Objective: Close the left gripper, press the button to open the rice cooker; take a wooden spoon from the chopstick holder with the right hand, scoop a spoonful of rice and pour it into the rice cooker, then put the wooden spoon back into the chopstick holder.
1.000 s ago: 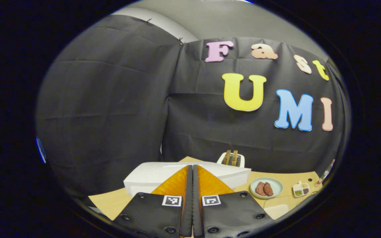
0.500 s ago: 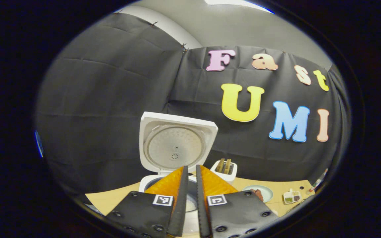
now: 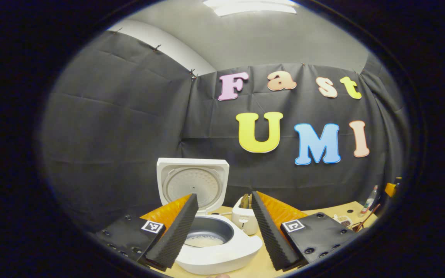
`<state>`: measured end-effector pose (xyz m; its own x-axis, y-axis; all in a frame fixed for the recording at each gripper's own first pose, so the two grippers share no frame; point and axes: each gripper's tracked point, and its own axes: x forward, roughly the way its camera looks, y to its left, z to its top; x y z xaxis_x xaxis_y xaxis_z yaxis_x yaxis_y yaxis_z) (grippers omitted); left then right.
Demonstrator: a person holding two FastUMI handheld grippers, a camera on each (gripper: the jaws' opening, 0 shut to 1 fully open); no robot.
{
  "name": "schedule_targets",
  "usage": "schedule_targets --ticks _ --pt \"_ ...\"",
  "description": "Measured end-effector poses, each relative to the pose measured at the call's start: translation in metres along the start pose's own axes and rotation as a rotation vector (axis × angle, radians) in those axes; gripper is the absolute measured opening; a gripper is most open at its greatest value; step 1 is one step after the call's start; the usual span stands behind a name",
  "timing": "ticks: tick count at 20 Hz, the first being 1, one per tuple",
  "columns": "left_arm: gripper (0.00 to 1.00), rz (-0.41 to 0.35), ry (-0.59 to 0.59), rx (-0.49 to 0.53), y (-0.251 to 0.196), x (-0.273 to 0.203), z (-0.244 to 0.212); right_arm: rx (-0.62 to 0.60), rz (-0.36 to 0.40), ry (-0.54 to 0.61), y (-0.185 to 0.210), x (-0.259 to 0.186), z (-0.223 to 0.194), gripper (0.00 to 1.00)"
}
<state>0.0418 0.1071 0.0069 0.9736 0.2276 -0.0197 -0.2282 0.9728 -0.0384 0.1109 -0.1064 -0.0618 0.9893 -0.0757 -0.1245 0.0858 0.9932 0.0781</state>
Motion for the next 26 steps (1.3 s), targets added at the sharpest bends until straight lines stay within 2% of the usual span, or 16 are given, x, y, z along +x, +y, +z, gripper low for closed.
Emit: schedule_targets --ticks 4,8,12,15,18,19,20,22,24,25,26 --pt "0.96 -0.007 -0.001 0.031 -0.009 -0.02 0.005 0.037 -0.014 0.078 -0.017 0.028 -0.032 0.95" --pt "0.96 0.006 0.012 0.054 -0.011 -0.033 0.006 0.083 -0.069 0.154 -0.04 0.05 -0.065 0.95" --pt "0.95 0.024 0.02 0.072 -0.007 -0.043 0.004 0.15 -0.09 0.274 -0.051 0.064 -0.107 0.96" --pt "0.96 0.033 0.023 0.08 -0.004 -0.05 0.005 0.209 -0.075 0.379 -0.047 0.071 -0.138 0.98" --pt "0.96 0.045 0.024 0.094 0.001 -0.054 0.009 0.251 -0.065 0.444 -0.043 0.074 -0.159 0.96" --pt "0.96 0.049 0.022 0.098 0.003 -0.056 0.009 0.262 -0.074 0.457 -0.044 0.074 -0.164 0.92" --pt "0.96 0.051 0.023 0.102 0.005 -0.058 0.008 0.267 -0.081 0.467 -0.045 0.075 -0.166 0.7" --pt "0.96 0.06 0.029 0.113 0.009 -0.059 0.008 0.298 -0.063 0.48 -0.041 0.076 -0.166 0.55" --pt "0.96 0.061 0.037 0.112 0.011 -0.062 0.005 0.316 -0.06 0.493 -0.041 0.078 -0.167 0.56" --pt "0.96 0.063 0.039 0.111 0.013 -0.062 0.004 0.332 -0.079 0.482 -0.043 0.076 -0.162 0.49" --pt "0.96 0.065 0.039 0.111 0.015 -0.062 0.004 0.347 -0.079 0.488 -0.043 0.081 -0.163 0.22"
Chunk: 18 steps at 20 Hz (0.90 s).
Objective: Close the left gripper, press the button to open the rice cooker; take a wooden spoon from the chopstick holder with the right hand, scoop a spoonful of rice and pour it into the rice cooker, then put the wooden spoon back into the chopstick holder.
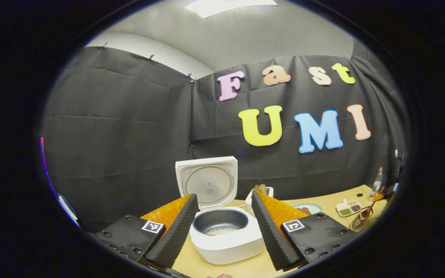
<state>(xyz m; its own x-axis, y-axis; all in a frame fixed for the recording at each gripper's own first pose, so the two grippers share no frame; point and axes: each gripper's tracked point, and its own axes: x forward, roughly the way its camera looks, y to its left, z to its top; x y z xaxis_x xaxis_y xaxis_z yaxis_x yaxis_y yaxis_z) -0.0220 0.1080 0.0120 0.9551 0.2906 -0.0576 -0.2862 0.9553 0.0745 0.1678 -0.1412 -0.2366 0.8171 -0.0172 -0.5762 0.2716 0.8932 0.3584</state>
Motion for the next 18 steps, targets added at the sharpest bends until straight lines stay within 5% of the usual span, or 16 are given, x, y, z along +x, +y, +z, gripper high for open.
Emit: schedule_targets --ticks 3,11,18 --pt "0.95 -0.001 -0.006 -0.007 0.005 -0.001 0.002 0.009 0.03 -0.011 0.011 -0.009 0.004 0.13" --pt "0.95 -0.003 -0.002 -0.04 0.026 0.003 -0.007 -0.171 0.05 -0.165 0.056 -0.057 0.051 0.13" --pt "0.95 0.004 0.011 -0.067 0.059 0.004 -0.017 -0.19 0.122 -0.26 0.121 -0.09 0.077 0.13"
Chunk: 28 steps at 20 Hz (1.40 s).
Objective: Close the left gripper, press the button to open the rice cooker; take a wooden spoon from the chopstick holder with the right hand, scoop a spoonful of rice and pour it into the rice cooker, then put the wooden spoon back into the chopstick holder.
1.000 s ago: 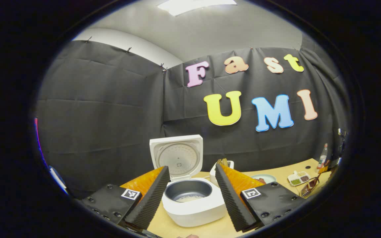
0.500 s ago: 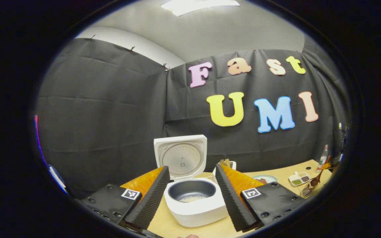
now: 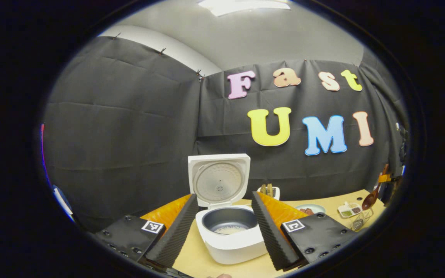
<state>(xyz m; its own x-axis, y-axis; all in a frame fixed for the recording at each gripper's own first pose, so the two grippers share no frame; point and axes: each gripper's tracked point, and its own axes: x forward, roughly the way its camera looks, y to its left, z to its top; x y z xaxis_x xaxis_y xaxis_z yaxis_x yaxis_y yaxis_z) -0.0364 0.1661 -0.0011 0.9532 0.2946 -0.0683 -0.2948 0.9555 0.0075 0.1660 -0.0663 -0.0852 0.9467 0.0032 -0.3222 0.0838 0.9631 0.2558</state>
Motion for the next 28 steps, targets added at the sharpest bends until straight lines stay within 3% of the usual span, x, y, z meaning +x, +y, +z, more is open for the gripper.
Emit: schedule_targets --ticks 10,23,28 --pt "0.95 0.024 0.016 0.024 0.051 -0.003 -0.008 -0.016 0.101 0.012 0.09 0.003 -0.029 0.13" --pt "0.96 0.02 0.06 0.035 0.088 0.003 -0.03 -0.21 0.06 0.116 0.131 0.055 -0.135 0.13" --pt "0.96 0.016 0.068 0.05 0.094 0.006 -0.032 -0.206 0.102 0.154 0.162 0.059 -0.162 0.13"
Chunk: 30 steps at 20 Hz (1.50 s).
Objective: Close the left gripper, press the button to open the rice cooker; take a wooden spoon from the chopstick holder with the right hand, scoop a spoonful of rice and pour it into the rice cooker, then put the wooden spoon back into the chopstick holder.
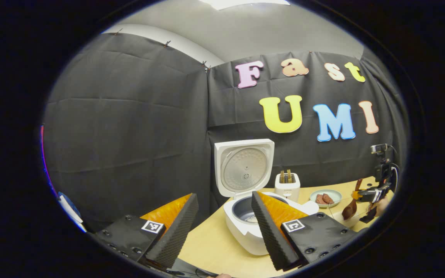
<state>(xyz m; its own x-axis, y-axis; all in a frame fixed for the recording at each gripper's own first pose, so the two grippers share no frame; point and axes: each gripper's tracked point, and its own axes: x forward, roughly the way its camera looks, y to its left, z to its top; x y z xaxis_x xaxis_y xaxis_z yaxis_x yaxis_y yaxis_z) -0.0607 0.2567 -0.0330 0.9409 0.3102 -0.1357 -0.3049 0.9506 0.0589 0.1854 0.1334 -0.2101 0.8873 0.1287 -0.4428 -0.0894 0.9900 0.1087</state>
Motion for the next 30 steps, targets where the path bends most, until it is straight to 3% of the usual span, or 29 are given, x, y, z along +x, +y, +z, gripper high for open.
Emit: schedule_targets --ticks 5,16,20,30 --pt "0.96 0.002 -0.003 -0.009 0.005 0.004 0.0 0.14 0.074 0.056 0.03 -0.001 -0.01 0.13" --pt "0.96 -0.038 -0.028 -0.009 -0.009 0.008 0.009 0.818 0.135 0.188 -0.009 -0.014 -0.034 0.13" --pt "0.96 -0.073 -0.042 0.003 -0.023 0.007 0.016 0.921 0.148 0.177 -0.022 -0.027 -0.033 0.13" --pt "0.96 -0.093 -0.058 -0.002 -0.028 0.008 0.019 1.061 0.335 0.059 -0.003 -0.049 0.046 0.13"
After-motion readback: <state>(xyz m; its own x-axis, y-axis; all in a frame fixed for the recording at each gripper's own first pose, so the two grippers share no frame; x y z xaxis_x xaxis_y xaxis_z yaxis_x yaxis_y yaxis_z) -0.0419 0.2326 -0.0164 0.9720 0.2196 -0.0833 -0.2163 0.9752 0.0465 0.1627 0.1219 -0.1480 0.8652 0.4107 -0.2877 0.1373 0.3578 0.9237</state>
